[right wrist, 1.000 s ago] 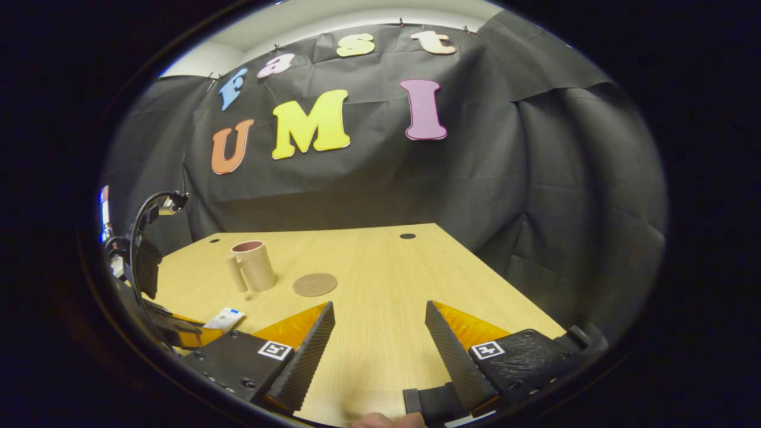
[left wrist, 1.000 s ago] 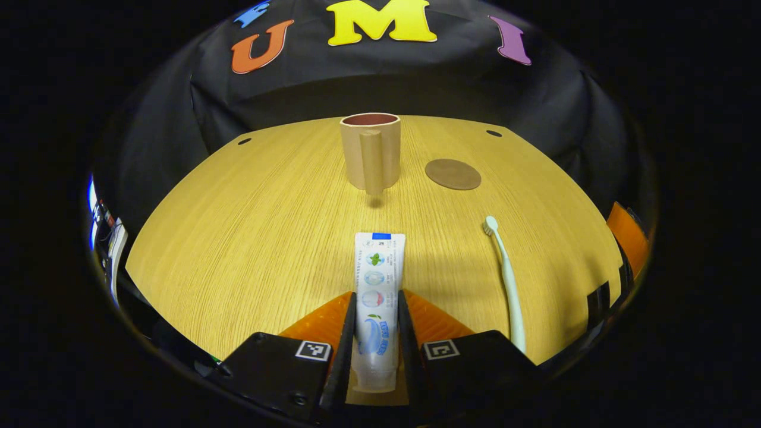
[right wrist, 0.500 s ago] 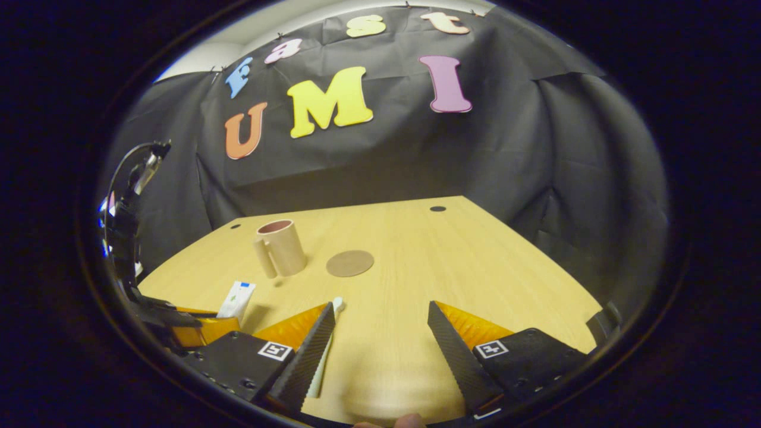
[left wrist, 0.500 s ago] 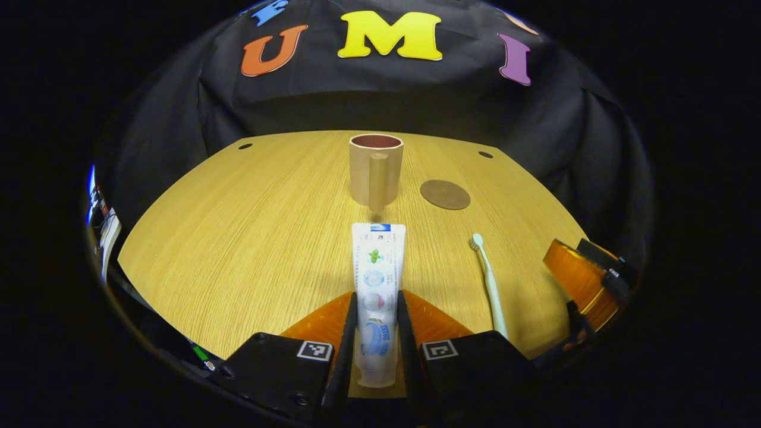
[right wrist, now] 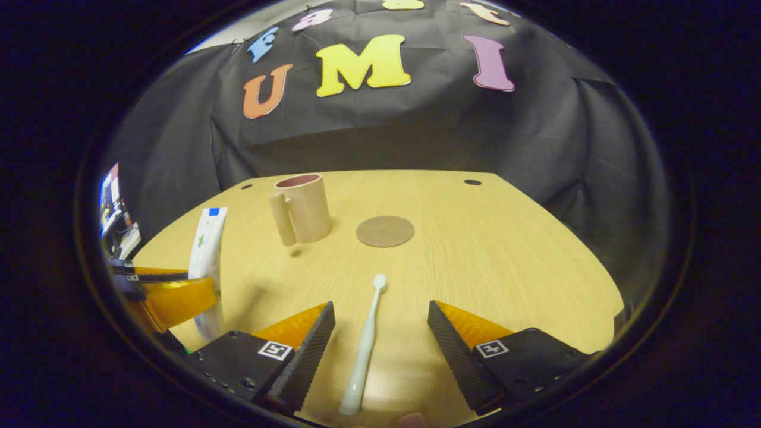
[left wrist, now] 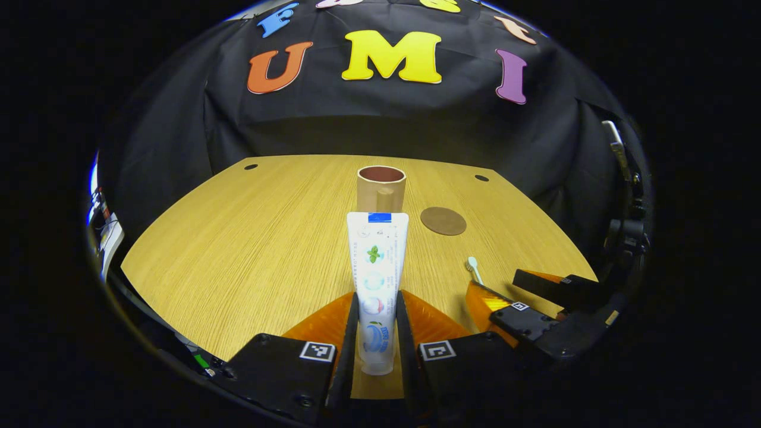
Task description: Put the toothbrush and toothpaste on the desktop into the cup, then pick up the cup and place it on the coaster on the desktop.
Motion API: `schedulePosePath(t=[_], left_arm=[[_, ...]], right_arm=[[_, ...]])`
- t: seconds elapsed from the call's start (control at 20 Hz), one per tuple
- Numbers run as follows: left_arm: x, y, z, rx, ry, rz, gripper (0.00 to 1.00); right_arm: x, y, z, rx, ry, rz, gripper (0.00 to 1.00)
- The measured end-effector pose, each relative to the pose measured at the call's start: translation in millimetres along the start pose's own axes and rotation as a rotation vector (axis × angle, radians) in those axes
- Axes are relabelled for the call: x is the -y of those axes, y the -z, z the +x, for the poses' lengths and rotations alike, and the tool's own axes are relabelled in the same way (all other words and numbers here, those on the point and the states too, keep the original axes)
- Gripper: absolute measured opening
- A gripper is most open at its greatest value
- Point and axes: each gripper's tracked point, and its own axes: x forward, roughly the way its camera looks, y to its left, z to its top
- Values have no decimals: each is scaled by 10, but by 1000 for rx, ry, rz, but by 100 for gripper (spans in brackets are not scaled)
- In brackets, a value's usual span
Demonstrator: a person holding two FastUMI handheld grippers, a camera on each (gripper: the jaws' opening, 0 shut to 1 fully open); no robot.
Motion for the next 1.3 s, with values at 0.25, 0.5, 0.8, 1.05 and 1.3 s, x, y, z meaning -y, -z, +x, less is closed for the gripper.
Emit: schedulePosePath(t=[0.25, 0.5, 0.8, 1.05, 1.3], left_arm=[[25, -6, 12, 10, 28, -12, 37], [38, -13, 11, 16, 38, -19, 37], [38, -76, -6, 36, 26, -33, 37], [124, -323, -116, 99, 48, -41, 37], [135, -1112, -107, 280, 65, -48, 37]], right_arm=[[-22, 63, 156, -57, 23, -11, 62], [26, 25, 185, -57, 32, 11, 8], [47, -77, 87, -17, -11, 56, 0], [127, -215, -110, 44, -26, 74, 0], [249, -407, -331, 122, -20, 60, 0]])
